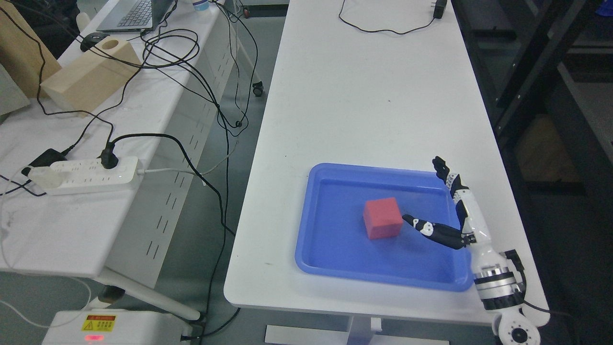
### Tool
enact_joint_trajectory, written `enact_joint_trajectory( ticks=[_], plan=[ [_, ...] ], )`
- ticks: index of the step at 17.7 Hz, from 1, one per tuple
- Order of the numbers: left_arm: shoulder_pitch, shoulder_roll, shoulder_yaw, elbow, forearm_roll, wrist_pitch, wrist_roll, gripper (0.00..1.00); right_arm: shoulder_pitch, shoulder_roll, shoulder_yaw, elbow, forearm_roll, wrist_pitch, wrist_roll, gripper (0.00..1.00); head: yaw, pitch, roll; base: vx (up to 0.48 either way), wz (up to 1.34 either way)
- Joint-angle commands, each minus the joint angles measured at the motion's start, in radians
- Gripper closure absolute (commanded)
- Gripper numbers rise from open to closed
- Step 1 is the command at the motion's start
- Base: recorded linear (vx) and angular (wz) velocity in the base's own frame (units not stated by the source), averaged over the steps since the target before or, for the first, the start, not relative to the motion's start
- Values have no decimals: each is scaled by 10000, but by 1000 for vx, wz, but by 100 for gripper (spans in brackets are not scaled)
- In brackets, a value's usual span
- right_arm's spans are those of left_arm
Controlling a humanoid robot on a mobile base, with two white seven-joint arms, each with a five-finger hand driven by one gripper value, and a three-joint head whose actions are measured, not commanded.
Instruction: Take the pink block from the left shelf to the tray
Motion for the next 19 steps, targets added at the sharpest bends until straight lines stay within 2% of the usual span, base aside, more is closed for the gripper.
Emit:
enact_joint_trajectory(
  ticks=[1, 5, 12, 16, 19],
  plan=[
    [199, 175, 0, -175, 0, 2, -1, 0, 104, -175, -383, 2, -1178, 89, -2, 1, 0, 0, 0, -66, 0],
    [199, 175, 0, -175, 0, 2, -1, 0, 135, -175, -398, 33, -1486, 654, -2, 1, 0, 0, 0, -88, -13],
    [199, 175, 0, -175, 0, 2, -1, 0, 166, -175, -368, 33, -1486, 931, 44, 1, 0, 0, 0, -139, -4],
    [199, 175, 0, -175, 0, 2, -1, 0, 120, -175, -367, 33, -1486, 2387, 1437, 1, 0, 0, 0, -184, -44],
    [199, 175, 0, -175, 0, 2, -1, 0, 120, -175, -413, 33, -1486, 2558, 1548, 1, 0, 0, 0, -207, -53]
  ],
)
